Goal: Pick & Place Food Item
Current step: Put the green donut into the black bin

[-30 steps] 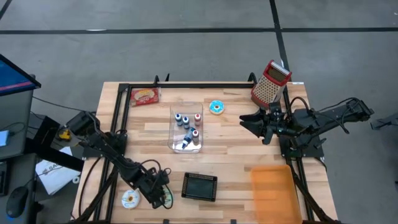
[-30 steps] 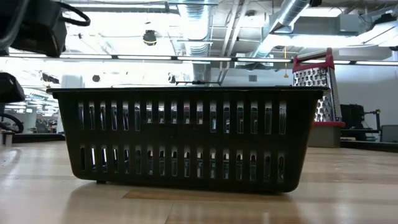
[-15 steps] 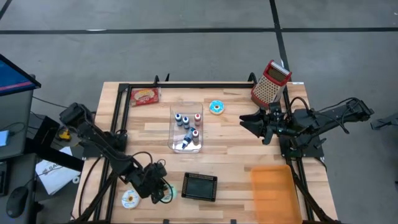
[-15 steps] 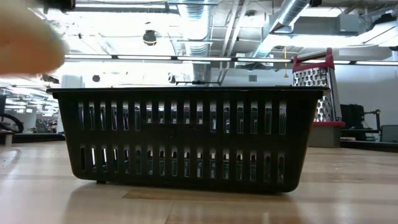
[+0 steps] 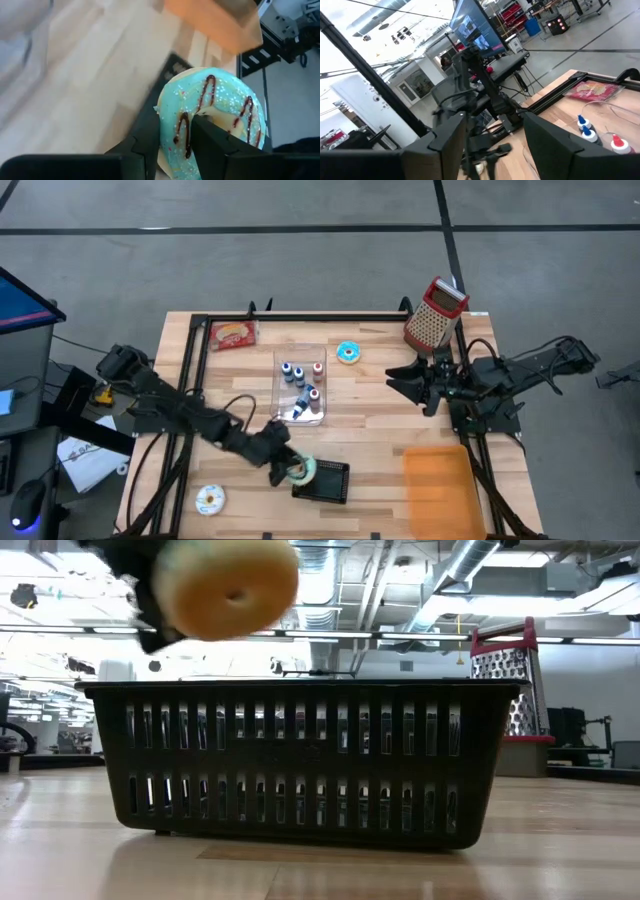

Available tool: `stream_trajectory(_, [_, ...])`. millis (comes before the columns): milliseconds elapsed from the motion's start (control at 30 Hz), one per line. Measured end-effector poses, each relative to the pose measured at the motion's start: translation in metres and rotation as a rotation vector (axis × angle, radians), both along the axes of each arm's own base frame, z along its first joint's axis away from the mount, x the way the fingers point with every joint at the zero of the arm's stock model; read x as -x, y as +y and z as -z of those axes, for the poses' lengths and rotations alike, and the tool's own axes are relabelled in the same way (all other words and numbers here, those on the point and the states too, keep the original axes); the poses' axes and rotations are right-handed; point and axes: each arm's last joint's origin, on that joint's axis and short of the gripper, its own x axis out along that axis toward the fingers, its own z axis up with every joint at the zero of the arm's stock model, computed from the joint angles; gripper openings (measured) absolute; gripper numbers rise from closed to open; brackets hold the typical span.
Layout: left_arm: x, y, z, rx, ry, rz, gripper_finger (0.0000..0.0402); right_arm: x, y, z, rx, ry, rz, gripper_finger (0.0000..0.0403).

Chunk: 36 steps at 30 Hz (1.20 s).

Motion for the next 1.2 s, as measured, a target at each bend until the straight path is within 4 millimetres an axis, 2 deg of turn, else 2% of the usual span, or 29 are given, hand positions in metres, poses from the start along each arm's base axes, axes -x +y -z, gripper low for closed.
stream_trajectory(133, [-0.024,0.016,0.007,-0.035,-0.024,0.053,0.0098,0.000,0.002,0.000,0.003,0.004,-0.009,0.0193])
stream_trajectory(233, [-0.042,0.018,0.011,-0.072,-0.024,0.117,0.0098,0.001,0.003,0.001,0.004,0.006,-0.014,0.0193])
stream_trajectory(400, [-0.068,0.005,0.017,-0.119,-0.056,0.179,0.0098,0.001,0.004,0.001,0.005,0.009,-0.024,0.0193])
stream_trajectory(533, [-0.080,-0.010,0.023,-0.143,-0.081,0.226,0.0098,0.001,0.005,0.002,0.008,0.017,-0.026,0.0193])
stream_trajectory(767, [-0.086,-0.033,0.035,-0.250,-0.087,0.223,0.0098,0.003,0.008,0.003,0.012,0.026,-0.045,0.0193])
stream_trajectory(1067, [-0.086,-0.032,0.042,-0.383,-0.087,0.184,0.0098,0.003,0.010,0.004,0.014,0.036,-0.058,0.0193])
stream_trajectory(1200, [-0.087,-0.032,0.044,-0.386,-0.087,0.184,0.0098,0.003,0.010,0.004,0.014,0.036,-0.057,0.0193])
